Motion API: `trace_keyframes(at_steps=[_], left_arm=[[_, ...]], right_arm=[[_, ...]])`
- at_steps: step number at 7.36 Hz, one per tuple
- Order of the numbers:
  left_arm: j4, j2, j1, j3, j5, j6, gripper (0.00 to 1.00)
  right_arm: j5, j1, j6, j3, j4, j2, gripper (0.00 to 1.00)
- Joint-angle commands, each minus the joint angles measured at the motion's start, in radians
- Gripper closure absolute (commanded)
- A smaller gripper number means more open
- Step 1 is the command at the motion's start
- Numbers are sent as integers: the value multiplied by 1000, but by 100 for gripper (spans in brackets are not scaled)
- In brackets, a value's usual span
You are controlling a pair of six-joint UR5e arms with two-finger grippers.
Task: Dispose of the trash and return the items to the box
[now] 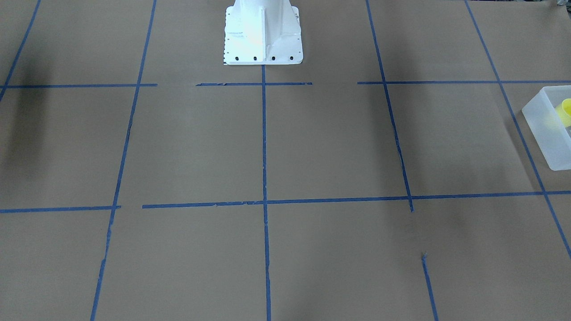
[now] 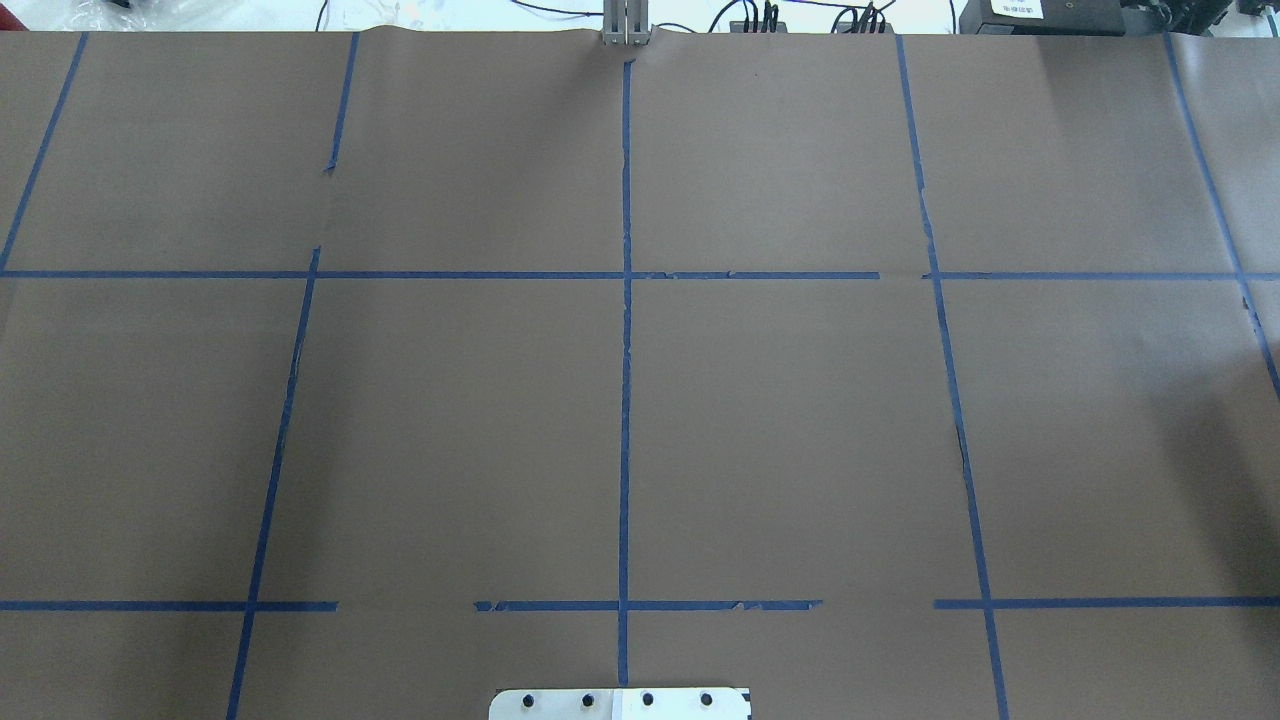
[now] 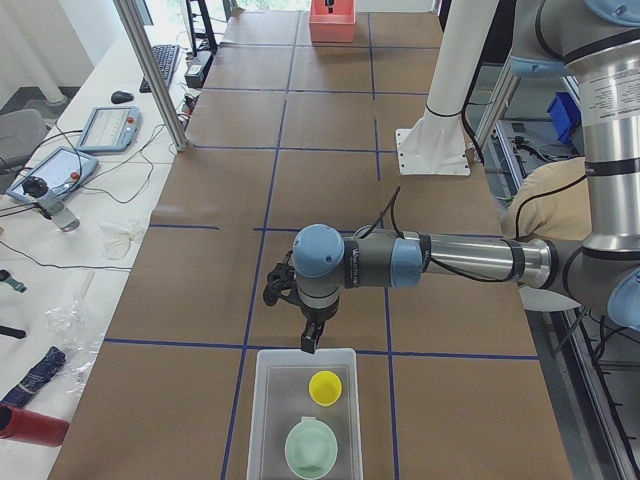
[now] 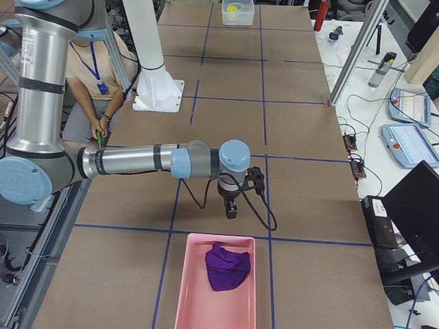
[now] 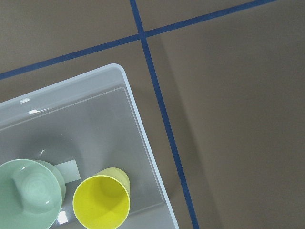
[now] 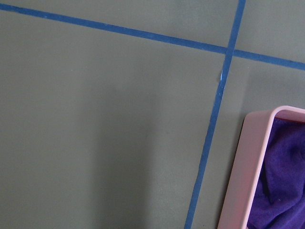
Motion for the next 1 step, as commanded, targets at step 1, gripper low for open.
trace_keyframes(at_steps=[1], left_arm=[[0, -33, -1, 7, 2, -3, 0]], right_arm=[[-2, 0, 5, -2, 0, -7, 0]])
